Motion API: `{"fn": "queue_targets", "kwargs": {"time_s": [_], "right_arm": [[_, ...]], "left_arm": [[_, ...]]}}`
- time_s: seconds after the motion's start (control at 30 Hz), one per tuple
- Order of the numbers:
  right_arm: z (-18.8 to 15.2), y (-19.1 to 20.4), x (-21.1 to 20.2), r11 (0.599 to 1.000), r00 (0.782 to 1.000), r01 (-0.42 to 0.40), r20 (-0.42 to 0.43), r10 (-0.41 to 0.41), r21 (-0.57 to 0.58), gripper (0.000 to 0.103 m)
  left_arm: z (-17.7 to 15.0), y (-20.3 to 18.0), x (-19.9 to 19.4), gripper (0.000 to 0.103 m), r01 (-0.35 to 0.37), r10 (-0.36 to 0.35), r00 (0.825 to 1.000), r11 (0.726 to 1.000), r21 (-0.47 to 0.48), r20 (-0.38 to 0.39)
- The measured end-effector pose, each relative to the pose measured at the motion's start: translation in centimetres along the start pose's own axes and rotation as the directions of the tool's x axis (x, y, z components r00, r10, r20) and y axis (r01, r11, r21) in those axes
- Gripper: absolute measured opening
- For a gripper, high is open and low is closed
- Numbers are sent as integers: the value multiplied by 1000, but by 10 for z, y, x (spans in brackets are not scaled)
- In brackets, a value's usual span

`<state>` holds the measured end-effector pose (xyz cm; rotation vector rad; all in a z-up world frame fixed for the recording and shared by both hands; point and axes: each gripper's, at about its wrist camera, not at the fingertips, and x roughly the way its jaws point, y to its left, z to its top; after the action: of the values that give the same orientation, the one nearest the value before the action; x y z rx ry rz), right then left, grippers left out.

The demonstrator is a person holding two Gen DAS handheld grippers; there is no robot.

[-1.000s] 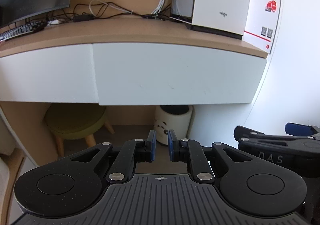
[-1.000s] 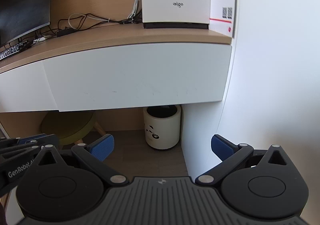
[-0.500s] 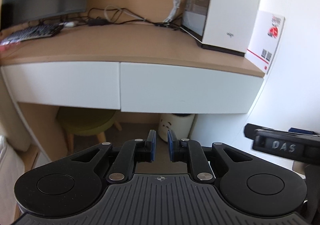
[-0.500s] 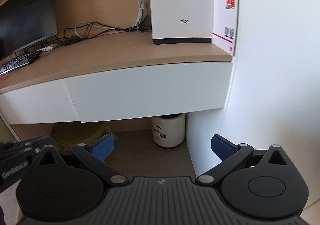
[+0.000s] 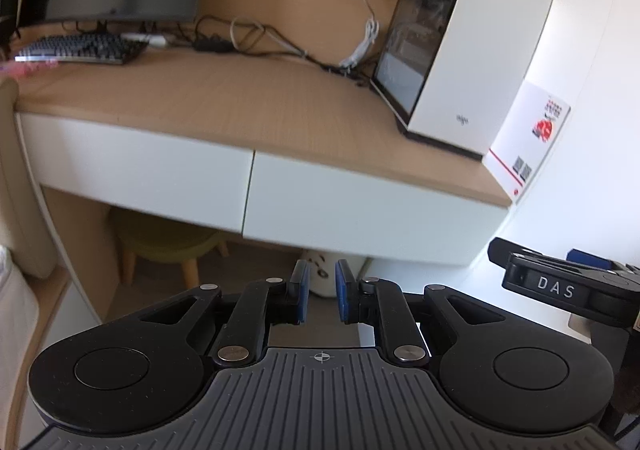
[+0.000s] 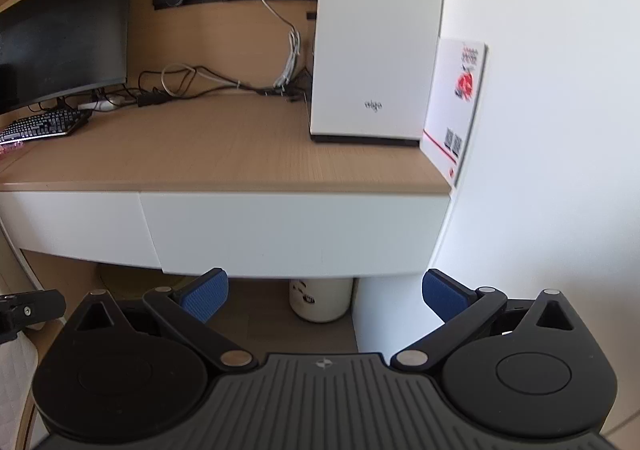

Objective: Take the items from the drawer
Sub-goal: 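Move both grippers toward the white drawer under the desktop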

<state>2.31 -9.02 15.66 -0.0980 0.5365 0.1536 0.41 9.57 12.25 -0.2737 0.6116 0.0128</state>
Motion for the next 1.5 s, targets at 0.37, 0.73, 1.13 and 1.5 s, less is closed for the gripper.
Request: {"fn": "queue_targets", "kwargs": {"time_s": [0.37, 0.73, 1.13, 1.5], "right_arm": [[50, -15, 71, 987, 987, -158, 34, 159, -24, 103], [81, -13, 183, 934, 934, -358, 11, 358, 17, 103], [53, -5, 211, 912, 906, -409, -115, 408, 22, 103], [35, -9, 197, 965, 945, -257, -198, 261, 45, 103]], "left_arm": [[38, -31, 66, 17, -82, 83, 996, 995, 55, -14], [50, -12, 128, 19, -190, 174, 978, 971, -146, -113], [49, 25, 152, 19, -221, 199, 959, 971, -94, -202], [104, 45, 210, 19, -194, 185, 974, 980, -55, -131]]}}
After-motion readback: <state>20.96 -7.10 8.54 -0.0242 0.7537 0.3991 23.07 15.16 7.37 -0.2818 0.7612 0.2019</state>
